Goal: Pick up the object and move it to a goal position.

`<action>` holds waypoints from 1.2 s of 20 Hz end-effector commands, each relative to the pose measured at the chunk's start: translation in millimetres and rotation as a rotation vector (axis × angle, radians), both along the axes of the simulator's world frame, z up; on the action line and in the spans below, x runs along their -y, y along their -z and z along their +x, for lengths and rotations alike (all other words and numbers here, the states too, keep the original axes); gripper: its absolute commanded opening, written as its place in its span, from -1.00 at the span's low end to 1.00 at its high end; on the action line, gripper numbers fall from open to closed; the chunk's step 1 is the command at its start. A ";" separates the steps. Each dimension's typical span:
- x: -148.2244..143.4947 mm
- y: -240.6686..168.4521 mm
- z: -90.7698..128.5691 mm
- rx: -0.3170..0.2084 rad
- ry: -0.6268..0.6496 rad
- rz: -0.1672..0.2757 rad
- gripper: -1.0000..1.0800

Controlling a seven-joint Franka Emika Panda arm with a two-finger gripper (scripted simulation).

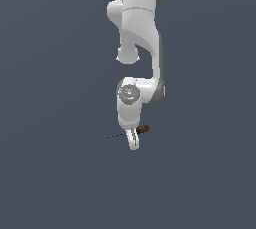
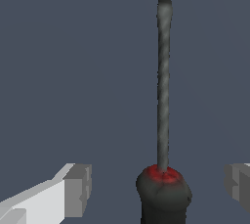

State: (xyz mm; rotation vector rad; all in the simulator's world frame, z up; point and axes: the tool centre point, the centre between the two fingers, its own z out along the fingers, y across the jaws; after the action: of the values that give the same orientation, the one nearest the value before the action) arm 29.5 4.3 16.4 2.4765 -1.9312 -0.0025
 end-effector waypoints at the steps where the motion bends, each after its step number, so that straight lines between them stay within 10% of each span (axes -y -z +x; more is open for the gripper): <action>1: -0.1 1.8 1.2 0.002 0.000 0.000 0.92; 2: -0.1 1.8 1.2 0.002 0.000 0.000 -1.00; 24: -43.5 -45.9 13.6 0.002 0.001 -0.001 -1.00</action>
State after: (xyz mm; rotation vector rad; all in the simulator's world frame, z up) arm 39.9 38.0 51.3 2.4746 -1.9322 -0.0018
